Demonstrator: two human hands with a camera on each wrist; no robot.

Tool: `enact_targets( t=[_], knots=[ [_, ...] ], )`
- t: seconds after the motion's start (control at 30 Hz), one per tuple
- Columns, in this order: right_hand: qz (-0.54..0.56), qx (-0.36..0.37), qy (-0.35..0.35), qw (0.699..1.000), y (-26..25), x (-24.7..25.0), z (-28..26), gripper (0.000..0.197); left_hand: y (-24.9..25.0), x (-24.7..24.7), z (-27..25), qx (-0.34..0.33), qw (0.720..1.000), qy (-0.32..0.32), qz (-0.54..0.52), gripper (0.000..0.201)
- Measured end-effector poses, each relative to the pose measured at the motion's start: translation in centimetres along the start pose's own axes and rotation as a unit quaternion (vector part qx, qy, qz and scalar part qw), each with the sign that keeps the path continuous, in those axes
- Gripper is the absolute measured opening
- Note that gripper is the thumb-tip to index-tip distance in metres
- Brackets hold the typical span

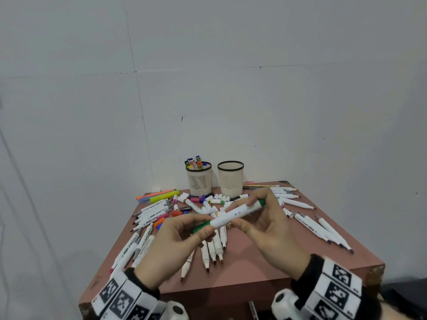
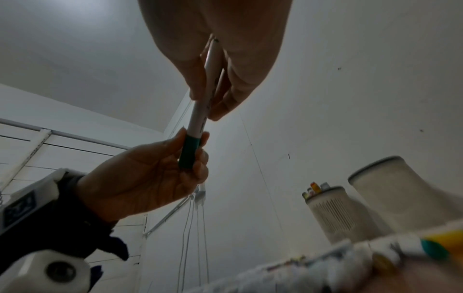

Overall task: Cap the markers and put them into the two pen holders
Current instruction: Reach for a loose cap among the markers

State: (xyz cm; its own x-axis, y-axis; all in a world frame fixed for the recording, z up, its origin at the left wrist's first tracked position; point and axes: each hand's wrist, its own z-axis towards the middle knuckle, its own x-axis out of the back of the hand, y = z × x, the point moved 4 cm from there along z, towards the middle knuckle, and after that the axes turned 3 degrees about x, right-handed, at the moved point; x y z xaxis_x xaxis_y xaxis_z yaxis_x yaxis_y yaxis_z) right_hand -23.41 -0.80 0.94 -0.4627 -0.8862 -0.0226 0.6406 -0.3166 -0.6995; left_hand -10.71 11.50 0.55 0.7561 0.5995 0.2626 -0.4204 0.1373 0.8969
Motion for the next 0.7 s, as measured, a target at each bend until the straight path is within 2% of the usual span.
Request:
enact_targets(
  t=[0.13,0.2,0.27,0.37,0.53,0.7],
  knots=[
    [-0.060,0.030,-0.003,0.998,-1.9,1.2,3.0,0.042,1.2,1.0,2.7,-0.040,0.996,-0.026,0.073,0.023],
    [-0.087,0.042,0.015,0.995,-2.8,2.0,4.6,0.040,1.3,1.6,4.4,-0.045,0.991,-0.018,0.123,0.024],
    [-0.103,0.043,0.036,0.993,-3.4,3.0,6.3,0.038,1.4,1.9,6.2,-0.051,0.981,-0.015,0.187,0.019],
    [-0.145,0.040,0.067,0.986,-3.9,4.4,8.8,0.036,0.9,1.9,8.8,-0.051,0.960,-0.049,0.270,0.014],
    [-0.227,0.033,0.104,0.968,-2.4,6.7,12.6,0.037,-1.6,0.4,12.7,-0.054,0.881,-0.176,0.436,0.023],
    [-0.276,0.030,0.108,0.955,0.0,8.0,15.6,0.033,-3.5,-2.5,14.9,-0.058,0.795,-0.281,0.535,0.026]
  ],
)
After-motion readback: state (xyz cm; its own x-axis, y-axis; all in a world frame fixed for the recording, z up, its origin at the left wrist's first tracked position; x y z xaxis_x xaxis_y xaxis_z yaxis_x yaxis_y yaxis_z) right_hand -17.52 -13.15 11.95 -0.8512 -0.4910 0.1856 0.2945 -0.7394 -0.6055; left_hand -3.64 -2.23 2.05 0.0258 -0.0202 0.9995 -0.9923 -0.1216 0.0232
